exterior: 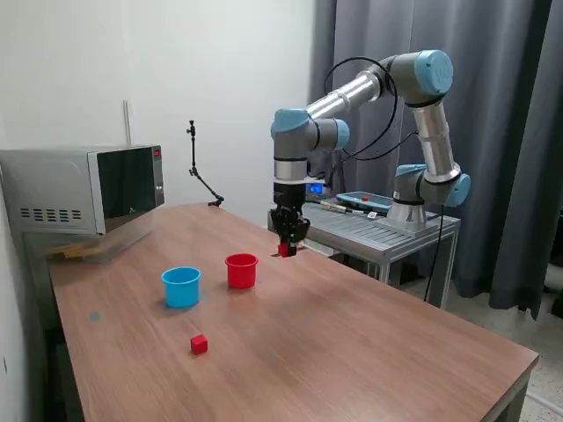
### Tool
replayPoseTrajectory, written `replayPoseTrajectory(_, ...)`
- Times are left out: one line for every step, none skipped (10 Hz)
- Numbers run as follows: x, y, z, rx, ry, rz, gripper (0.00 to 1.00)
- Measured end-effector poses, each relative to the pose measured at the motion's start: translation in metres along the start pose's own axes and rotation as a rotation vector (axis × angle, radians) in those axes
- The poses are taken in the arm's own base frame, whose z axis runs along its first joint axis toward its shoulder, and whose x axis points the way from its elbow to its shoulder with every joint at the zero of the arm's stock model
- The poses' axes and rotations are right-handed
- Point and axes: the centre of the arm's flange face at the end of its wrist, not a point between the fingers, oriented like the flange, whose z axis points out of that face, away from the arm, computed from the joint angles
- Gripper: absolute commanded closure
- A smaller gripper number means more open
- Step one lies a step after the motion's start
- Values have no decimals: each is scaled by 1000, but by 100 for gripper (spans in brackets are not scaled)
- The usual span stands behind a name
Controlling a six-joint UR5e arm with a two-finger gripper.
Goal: Place red objects in the red bin, and blue objects in the blue bin.
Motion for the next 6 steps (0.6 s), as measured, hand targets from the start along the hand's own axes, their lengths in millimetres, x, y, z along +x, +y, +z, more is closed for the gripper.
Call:
replayPoseTrajectory(-18, 3, -5, 3, 0, 31, 100)
replayPoseTrajectory(-33, 6, -8, 7, 0, 56, 100)
replayPoseTrajectory(-42, 7, -10, 9, 0, 72, 100)
replayPoseTrajectory(-50, 8, -10, 12, 0, 84, 100)
replayPoseTrajectory(-62, 10, -9, 16, 0, 103, 100)
replayPoseTrajectory(-77, 11, -7, 20, 0, 127, 100)
